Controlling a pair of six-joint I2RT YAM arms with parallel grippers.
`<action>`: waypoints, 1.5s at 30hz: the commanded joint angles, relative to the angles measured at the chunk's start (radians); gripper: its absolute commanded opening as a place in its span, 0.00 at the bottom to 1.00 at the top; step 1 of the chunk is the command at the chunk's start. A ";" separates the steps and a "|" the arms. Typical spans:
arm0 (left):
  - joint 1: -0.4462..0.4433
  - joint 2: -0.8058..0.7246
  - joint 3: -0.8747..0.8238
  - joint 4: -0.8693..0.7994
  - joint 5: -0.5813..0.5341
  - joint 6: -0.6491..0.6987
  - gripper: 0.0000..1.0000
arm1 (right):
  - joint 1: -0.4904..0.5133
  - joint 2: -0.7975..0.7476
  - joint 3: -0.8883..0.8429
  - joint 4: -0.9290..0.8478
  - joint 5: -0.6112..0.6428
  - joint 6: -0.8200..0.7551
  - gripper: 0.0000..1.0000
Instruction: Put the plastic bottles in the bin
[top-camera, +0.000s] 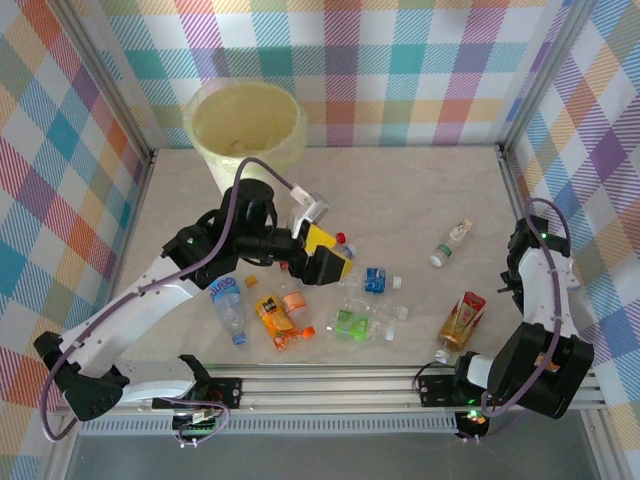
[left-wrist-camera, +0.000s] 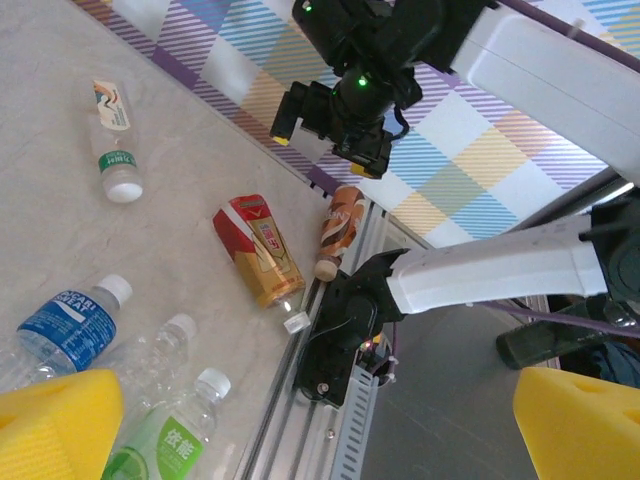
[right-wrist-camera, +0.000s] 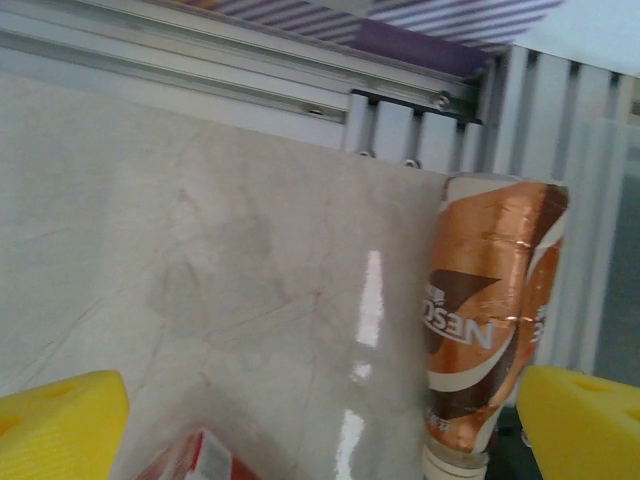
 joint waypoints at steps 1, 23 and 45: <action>-0.016 -0.037 -0.020 0.023 0.012 0.018 1.00 | -0.026 0.016 0.007 -0.060 0.022 0.041 1.00; -0.015 -0.094 -0.055 0.029 0.006 0.015 1.00 | -0.088 0.130 -0.085 -0.018 0.075 0.011 1.00; -0.015 -0.072 -0.055 0.029 0.003 0.012 1.00 | -0.315 0.061 -0.182 0.150 -0.030 -0.107 1.00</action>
